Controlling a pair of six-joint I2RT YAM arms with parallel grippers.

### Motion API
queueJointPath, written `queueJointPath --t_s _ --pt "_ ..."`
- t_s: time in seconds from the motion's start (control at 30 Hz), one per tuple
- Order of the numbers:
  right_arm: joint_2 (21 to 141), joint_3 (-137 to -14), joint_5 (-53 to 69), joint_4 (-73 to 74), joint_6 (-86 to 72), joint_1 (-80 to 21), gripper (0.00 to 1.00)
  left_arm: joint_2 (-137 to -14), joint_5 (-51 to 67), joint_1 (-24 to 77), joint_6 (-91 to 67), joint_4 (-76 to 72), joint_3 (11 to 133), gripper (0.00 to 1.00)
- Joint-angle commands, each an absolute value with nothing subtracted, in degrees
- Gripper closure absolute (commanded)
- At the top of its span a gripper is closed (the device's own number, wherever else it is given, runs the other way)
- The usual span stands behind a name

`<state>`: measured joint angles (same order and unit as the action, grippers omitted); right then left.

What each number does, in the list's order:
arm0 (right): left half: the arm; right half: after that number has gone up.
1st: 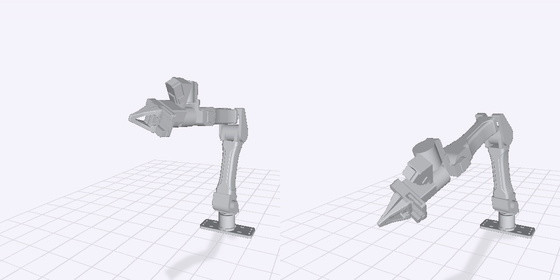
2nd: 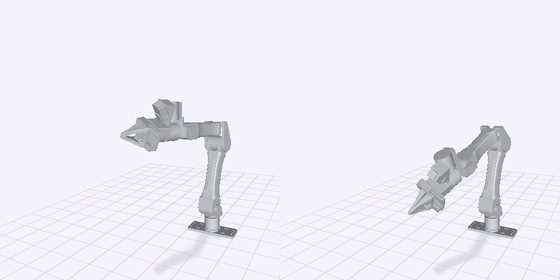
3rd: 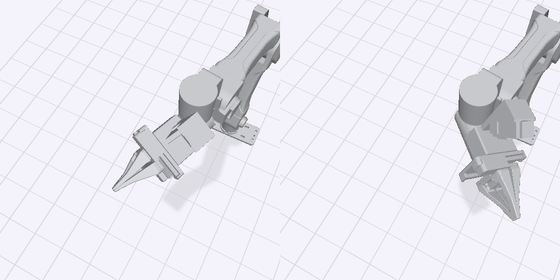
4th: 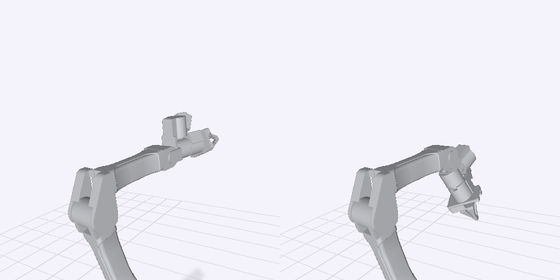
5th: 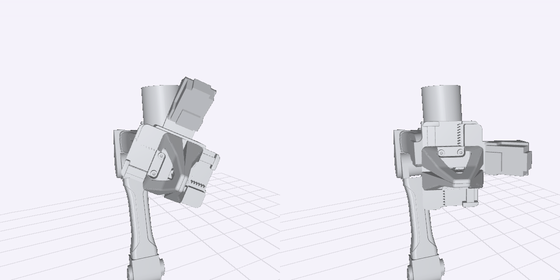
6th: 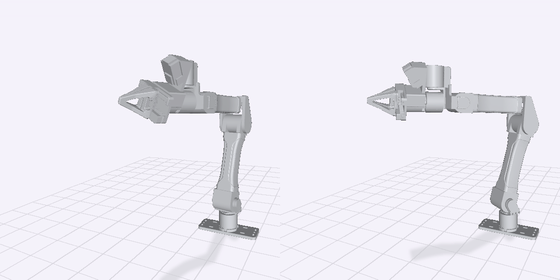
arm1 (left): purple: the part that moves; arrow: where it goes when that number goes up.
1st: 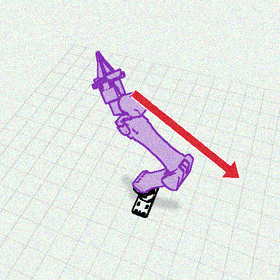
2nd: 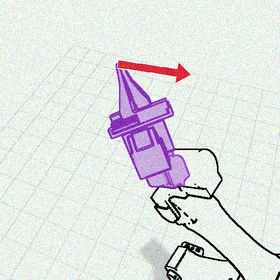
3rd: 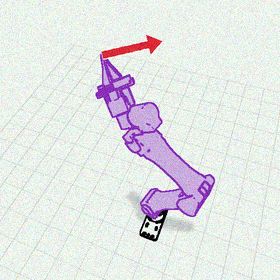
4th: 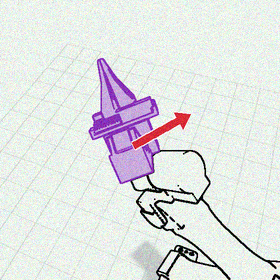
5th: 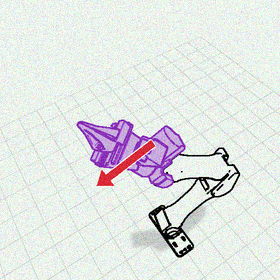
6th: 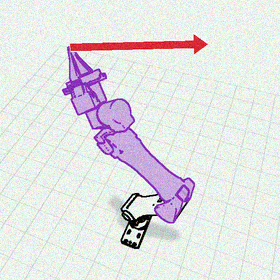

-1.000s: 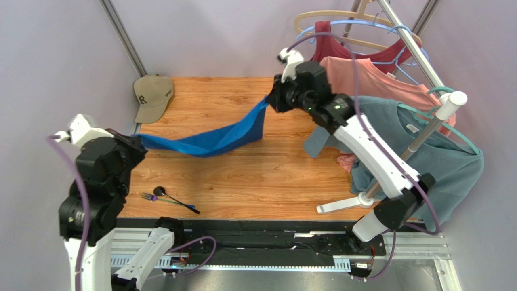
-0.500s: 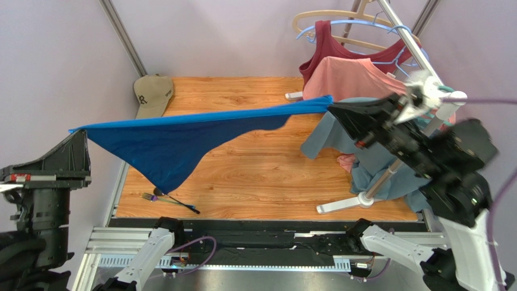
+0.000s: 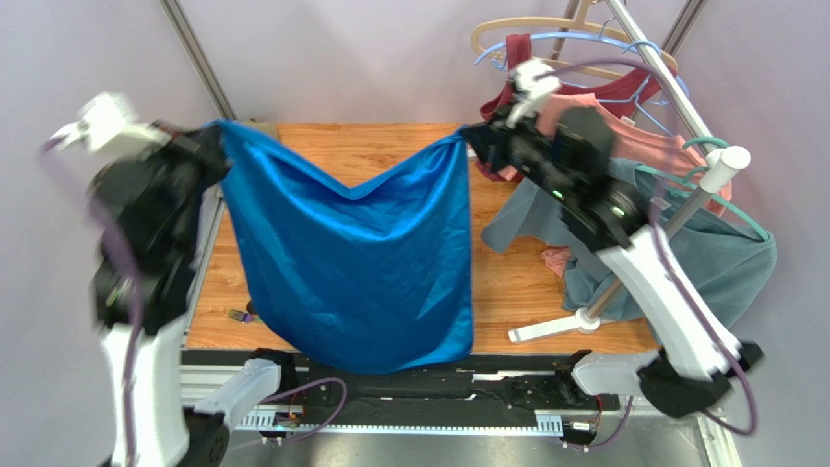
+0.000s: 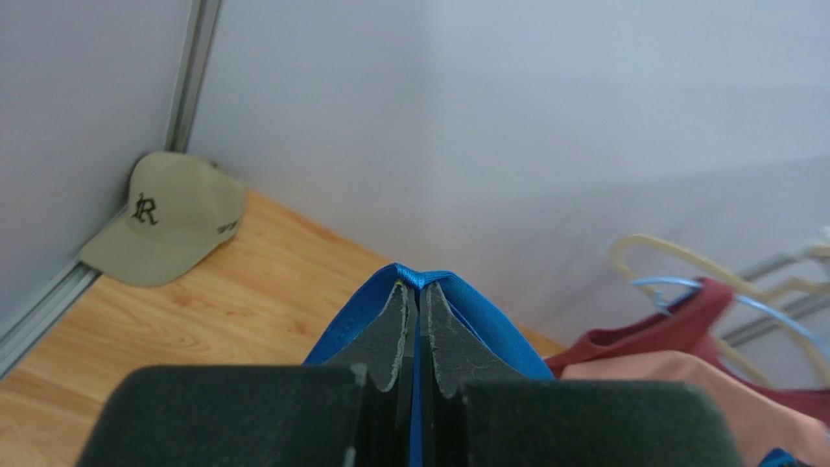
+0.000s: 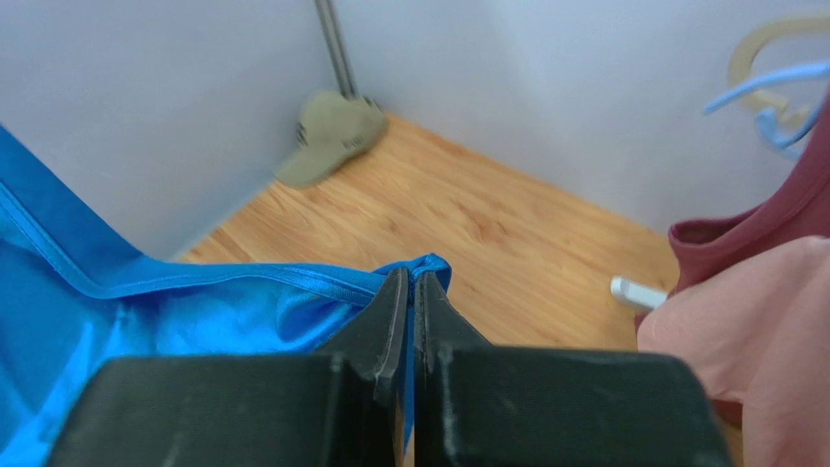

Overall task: Fold the napkin into a case and place the utensils inside
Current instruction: Fold and flatten the napkin at the center of the board.

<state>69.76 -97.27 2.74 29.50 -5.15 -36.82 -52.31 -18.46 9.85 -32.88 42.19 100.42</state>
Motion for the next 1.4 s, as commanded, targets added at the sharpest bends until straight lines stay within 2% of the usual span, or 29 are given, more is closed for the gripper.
queueJointPath --t_s 0.0,0.17,0.3,0.4,0.6,0.87,1.17,1.37 --pt "81.7 -97.6 -3.4 24.4 -2.1 -34.2 1.00 -67.0 -18.1 5.6 -30.7 32.7 94.6 1.00" --pt "102.5 -105.4 -6.0 20.6 -0.2 -30.1 1.00 -86.8 -7.4 -1.1 -31.2 21.8 92.9 1.00" --pt "114.0 -114.0 -7.3 23.0 1.8 -27.6 1.00 -104.1 2.2 -3.3 -28.9 17.0 97.5 1.00" --pt "121.3 -119.2 -6.2 24.1 2.9 -25.6 1.00 -111.5 4.1 -3.9 -27.6 13.0 100.3 1.00" --pt "128.4 -123.6 -3.9 23.9 2.1 -22.5 1.00 -120.3 9.3 -4.7 -28.5 10.5 106.3 1.00" --pt "128.5 -121.4 -3.4 23.3 2.2 -21.9 1.00 -121.1 11.1 -4.8 -30.7 10.4 105.1 1.00" --pt "121.7 -115.7 -3.0 18.2 2.4 -21.4 1.00 -110.1 7.7 -10.3 -31.0 11.6 96.0 1.00" --pt "127.8 -123.1 2.1 21.7 0.6 -21.2 1.00 -110.3 12.3 -11.4 -31.6 11.5 96.3 1.00"
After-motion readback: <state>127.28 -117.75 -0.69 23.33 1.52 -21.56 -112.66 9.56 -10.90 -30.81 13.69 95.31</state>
